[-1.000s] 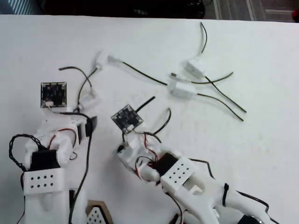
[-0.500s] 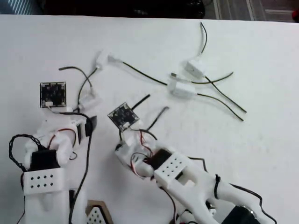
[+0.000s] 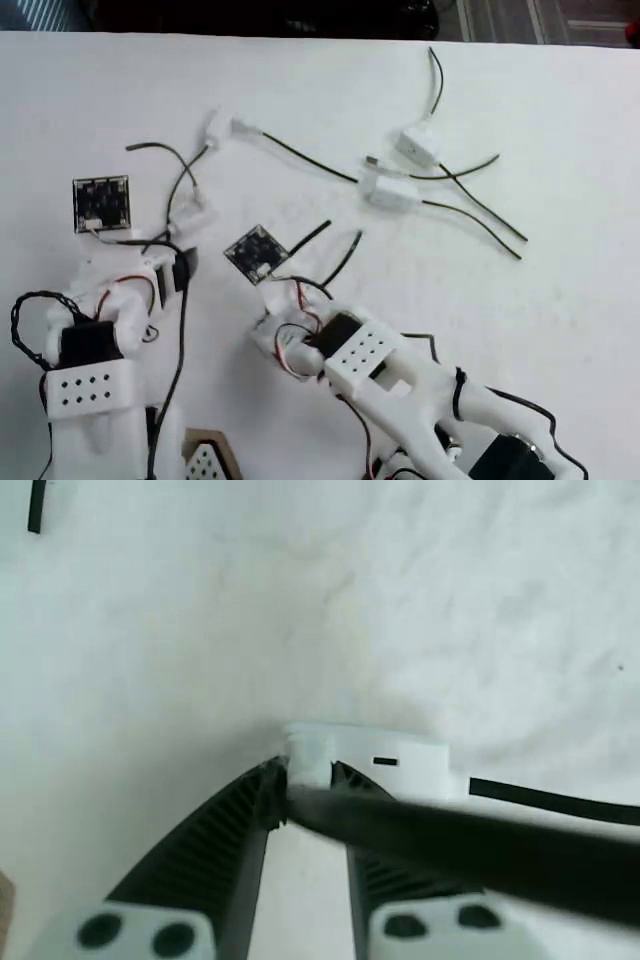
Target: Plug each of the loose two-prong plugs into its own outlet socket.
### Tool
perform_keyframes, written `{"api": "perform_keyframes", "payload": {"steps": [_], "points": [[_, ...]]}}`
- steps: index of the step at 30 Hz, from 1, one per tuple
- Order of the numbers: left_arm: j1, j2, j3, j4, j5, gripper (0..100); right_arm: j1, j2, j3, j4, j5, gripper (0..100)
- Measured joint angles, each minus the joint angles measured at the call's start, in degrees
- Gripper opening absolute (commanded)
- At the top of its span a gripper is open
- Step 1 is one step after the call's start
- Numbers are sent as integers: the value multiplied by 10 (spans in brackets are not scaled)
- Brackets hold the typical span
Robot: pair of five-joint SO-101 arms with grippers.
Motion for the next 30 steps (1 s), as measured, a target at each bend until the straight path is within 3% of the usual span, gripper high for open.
{"api": "perform_keyframes", "payload": {"steps": [10,14,18,27,30], "points": [[0,0,12,0,0,317,33,4,2,-94,46,23],[0,0,12,0,-4,317,34,4,2,-97,46,130],[0,0,12,0,-4,317,34,4,2,-69,46,200],[0,0,12,0,-4,317,34,-40,-50,73,46,188],[0,0,12,0,-4,317,34,-87,-50,126,46,118]]}}
